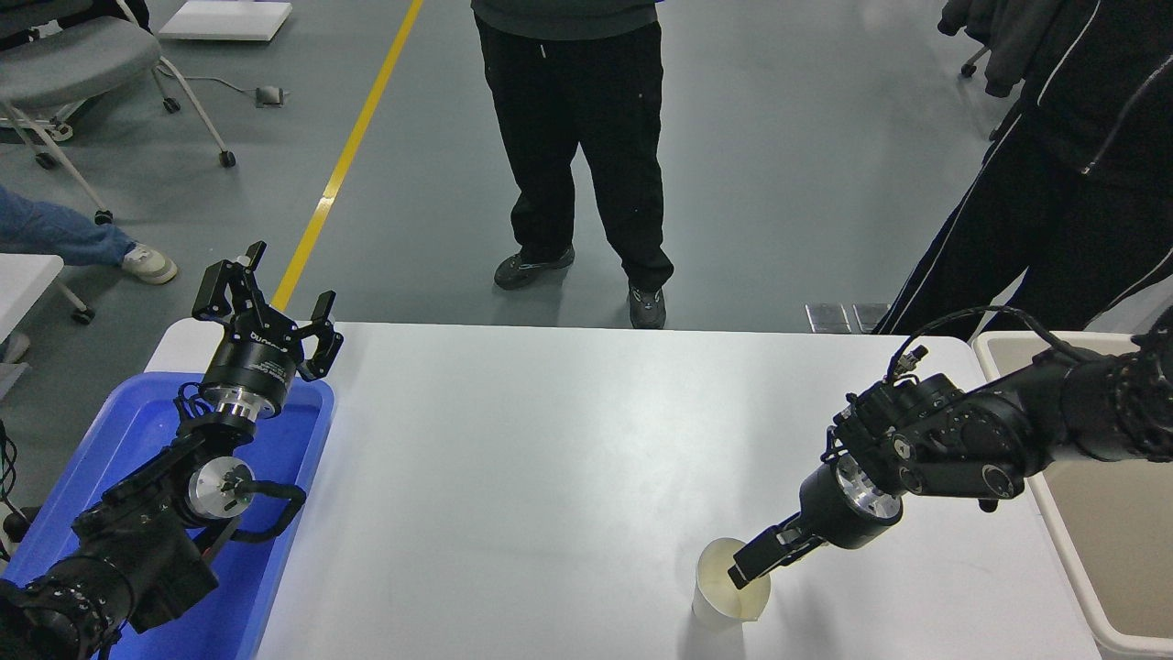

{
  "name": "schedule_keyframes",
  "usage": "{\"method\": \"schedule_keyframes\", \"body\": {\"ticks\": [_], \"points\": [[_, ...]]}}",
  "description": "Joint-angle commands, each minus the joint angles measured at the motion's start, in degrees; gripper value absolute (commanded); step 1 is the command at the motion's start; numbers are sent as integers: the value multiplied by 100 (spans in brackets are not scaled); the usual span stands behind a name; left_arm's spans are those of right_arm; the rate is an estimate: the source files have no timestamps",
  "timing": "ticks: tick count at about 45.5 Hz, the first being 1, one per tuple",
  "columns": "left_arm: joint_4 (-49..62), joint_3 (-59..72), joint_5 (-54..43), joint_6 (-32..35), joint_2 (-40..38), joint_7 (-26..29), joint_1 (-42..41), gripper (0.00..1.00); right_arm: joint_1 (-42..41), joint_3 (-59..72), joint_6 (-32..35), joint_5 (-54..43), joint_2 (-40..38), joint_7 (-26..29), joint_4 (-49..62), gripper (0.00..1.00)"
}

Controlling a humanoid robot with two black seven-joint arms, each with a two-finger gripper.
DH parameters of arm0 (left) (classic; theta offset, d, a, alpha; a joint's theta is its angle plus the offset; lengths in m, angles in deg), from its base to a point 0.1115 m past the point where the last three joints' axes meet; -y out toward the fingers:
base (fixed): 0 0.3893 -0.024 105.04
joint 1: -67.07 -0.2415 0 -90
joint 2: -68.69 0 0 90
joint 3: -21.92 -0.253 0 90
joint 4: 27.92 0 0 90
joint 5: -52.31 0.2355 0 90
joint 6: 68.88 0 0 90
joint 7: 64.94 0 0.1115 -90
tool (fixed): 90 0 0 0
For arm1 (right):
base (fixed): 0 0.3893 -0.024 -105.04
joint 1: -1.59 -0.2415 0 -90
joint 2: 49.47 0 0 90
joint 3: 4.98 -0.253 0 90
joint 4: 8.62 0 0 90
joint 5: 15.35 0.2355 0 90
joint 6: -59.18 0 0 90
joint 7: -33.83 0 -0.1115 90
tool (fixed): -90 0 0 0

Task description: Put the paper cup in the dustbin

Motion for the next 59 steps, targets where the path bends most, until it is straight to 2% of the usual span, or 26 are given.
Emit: {"method": "schedule_keyframes", "body": {"ticks": [1,3,12,14,16,17,48,59], "points": [[1,1,0,0,0,0,1,100,178,-1,-235,1,-13,-17,153,82],[1,1,0,0,0,0,0,100,169,7,-252,-8,-22,-25,154,77],[-8,1,0,0,0,0,1,100,82,130,-252,-34,-48,-34,154,34],[1,1,0,0,0,0,1,100,64,157,-252,-43,-48,-34,145,22],[1,1,0,0,0,0,1,100,29,192,-226,-52,-48,-43,136,3],[1,1,0,0,0,0,1,100,11,218,-217,-69,-48,-43,136,0],[1,1,0,0,0,0,1,100,-15,262,-226,-70,-189,-193,110,0],[-8,1,0,0,0,0,1,100,-164,-150,-208,-8,-856,-500,-92,0]]}}
